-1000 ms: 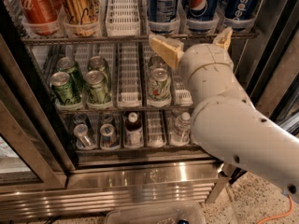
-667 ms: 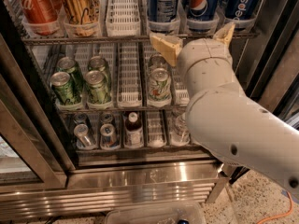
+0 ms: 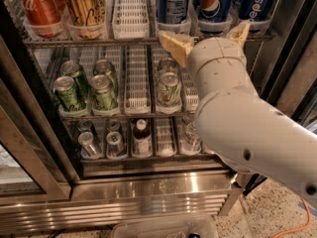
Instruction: Pick pepsi can from top shelf of fridge
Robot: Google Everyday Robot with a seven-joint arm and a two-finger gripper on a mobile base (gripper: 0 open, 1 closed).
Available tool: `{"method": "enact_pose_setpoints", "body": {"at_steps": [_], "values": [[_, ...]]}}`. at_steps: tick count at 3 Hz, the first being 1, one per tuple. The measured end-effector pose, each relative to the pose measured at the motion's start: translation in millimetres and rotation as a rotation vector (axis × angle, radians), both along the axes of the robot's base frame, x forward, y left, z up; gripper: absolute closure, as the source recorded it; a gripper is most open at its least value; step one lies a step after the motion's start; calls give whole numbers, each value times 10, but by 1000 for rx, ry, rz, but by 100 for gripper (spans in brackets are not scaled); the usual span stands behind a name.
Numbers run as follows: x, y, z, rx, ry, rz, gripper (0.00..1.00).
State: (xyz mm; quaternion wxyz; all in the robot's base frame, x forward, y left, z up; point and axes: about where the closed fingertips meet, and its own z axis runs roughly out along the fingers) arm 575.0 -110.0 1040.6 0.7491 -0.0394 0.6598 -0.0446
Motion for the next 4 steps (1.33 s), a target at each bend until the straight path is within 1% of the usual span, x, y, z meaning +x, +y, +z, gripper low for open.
{"method": "enact_pose_setpoints", "body": {"at_steps": [1,2,4], "values": [[21,-26,68,6,-12,-22,0],[22,-101,64,6,-20,-60,0],[80,-420,8,-14,-33,-163,0]]}}
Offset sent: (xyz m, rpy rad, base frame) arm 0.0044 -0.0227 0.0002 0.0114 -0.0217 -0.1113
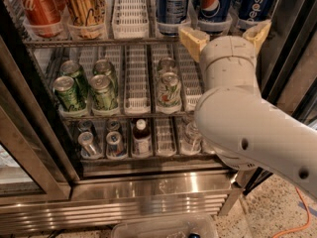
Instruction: Pick pepsi can from top shelf of fridge
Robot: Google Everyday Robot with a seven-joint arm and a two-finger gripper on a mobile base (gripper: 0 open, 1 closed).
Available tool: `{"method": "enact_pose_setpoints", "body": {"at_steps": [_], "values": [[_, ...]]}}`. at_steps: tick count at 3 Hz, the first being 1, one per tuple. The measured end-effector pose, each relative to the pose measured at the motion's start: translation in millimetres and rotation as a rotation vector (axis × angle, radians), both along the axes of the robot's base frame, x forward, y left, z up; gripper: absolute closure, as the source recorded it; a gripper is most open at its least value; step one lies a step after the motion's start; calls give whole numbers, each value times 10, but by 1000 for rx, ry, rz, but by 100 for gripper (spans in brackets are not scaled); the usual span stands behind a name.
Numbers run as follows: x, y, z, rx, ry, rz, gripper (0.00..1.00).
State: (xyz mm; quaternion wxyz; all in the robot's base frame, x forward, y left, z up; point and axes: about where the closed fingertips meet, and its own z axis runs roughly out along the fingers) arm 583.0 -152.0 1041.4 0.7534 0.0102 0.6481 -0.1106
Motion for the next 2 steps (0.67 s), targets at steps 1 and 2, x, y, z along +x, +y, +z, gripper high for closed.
{"method": "enact_pose_setpoints", "body": {"at_steps": [1,2], "values": [[66,-175,-31,-13,-5,-48,0],[100,-327,-6,-28,-21,-88,0]]}}
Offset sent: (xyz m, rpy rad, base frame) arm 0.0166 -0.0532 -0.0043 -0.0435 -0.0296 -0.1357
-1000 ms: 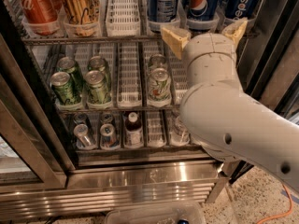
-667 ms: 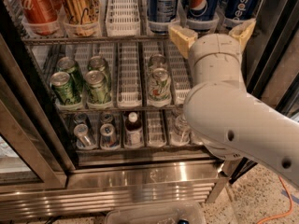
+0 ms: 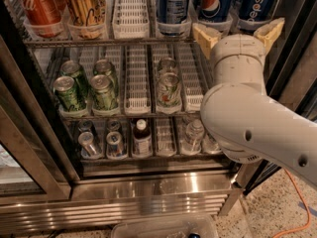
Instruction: Pick pepsi can from top shelf of fridge
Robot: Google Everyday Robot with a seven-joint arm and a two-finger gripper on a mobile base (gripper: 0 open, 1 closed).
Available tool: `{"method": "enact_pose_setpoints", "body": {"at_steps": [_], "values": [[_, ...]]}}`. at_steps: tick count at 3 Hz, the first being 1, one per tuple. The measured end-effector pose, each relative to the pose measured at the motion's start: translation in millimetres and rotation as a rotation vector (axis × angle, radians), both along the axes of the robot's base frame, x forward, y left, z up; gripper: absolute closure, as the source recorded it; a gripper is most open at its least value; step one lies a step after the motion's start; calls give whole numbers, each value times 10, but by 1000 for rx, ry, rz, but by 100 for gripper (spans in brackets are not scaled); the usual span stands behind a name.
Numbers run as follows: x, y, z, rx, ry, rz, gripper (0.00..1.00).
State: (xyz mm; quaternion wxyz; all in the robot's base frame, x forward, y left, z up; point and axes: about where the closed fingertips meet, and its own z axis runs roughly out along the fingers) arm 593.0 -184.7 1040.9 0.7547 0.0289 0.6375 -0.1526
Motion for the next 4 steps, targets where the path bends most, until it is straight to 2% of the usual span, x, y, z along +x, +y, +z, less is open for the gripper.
{"method": "enact_pose_setpoints", "body": {"at_steps": [1,2,4], "values": [[-2,-108,28,-9,-12,-27,19],[-41,-177,112,-1,-35,-42,17],[-102,-97,123,-1,-38,-42,15]]}}
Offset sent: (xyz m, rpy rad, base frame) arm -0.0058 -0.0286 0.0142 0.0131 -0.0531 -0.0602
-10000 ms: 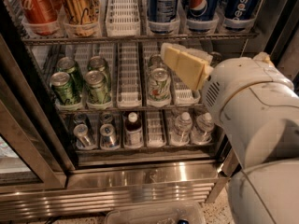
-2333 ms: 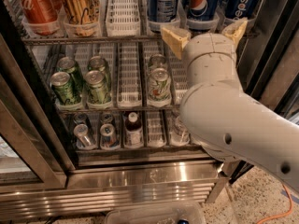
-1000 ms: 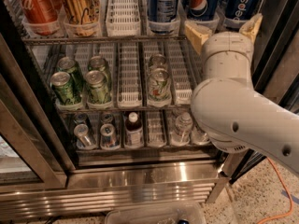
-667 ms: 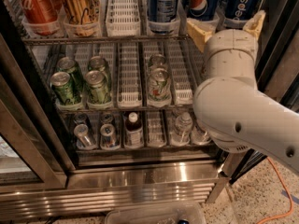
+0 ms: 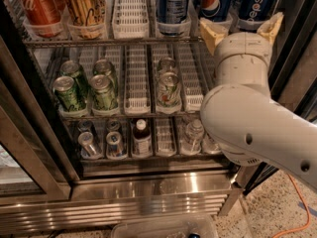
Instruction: Pick pepsi can from top shelf of fridge
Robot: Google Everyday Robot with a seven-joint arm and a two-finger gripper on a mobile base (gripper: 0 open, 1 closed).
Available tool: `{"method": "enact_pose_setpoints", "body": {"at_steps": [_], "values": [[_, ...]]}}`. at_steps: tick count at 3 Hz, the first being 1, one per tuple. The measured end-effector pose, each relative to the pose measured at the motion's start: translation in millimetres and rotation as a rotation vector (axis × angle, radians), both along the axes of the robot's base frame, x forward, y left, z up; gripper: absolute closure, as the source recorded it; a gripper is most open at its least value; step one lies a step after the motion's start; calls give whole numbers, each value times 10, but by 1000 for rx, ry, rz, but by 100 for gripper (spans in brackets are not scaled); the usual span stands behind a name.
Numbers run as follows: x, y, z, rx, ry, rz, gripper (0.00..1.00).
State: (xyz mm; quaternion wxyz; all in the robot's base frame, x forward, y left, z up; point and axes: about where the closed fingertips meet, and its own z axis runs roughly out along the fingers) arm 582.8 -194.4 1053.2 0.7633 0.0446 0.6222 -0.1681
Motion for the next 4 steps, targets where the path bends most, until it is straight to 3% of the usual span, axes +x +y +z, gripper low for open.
{"method": "enact_pose_setpoints", "body": {"at_steps": [2,3,4], "values": [[-21,70,1,0,0,0,15],[-21,70,1,0,0,0,0],[-21,70,1,0,0,0,0]]}}
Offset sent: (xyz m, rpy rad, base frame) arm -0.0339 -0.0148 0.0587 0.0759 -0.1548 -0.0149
